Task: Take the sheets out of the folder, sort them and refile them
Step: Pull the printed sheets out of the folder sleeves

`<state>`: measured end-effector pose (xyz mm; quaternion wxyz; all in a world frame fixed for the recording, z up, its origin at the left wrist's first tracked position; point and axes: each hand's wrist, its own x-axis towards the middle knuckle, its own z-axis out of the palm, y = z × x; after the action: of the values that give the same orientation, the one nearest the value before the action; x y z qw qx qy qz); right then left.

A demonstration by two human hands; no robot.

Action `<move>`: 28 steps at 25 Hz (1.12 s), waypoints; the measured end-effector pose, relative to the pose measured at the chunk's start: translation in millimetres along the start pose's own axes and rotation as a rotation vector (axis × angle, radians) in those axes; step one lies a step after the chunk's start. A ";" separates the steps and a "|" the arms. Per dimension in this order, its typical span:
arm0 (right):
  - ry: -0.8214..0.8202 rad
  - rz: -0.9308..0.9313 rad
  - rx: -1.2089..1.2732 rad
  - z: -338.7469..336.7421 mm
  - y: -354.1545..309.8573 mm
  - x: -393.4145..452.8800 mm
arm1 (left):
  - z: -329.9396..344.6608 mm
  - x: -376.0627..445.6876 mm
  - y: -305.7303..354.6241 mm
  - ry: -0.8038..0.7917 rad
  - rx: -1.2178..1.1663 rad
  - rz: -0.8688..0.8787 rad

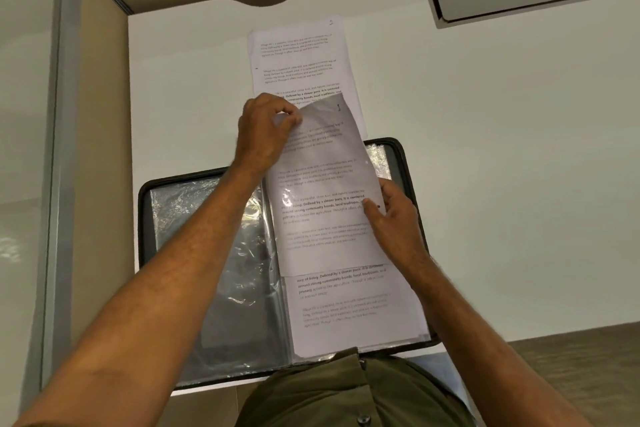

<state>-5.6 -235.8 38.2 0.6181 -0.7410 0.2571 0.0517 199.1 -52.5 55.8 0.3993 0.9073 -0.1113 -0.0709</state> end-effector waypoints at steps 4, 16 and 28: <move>0.007 0.033 -0.023 0.1 4.9 4.3 | -8.1 16.1 2.1 0.057 -0.229 -0.126; 0.054 0.113 0.027 2.0 18.0 9.1 | -23.4 -17.8 -54.4 -0.281 -0.361 -0.487; 0.037 0.150 0.141 -3.0 19.2 9.3 | -14.4 51.2 -43.3 0.107 -0.391 -0.423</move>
<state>-6.8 -243.6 18.1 0.6582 -0.6752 0.3262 0.0661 257.9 -27.1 31.5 0.5483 0.8186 0.1174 -0.1245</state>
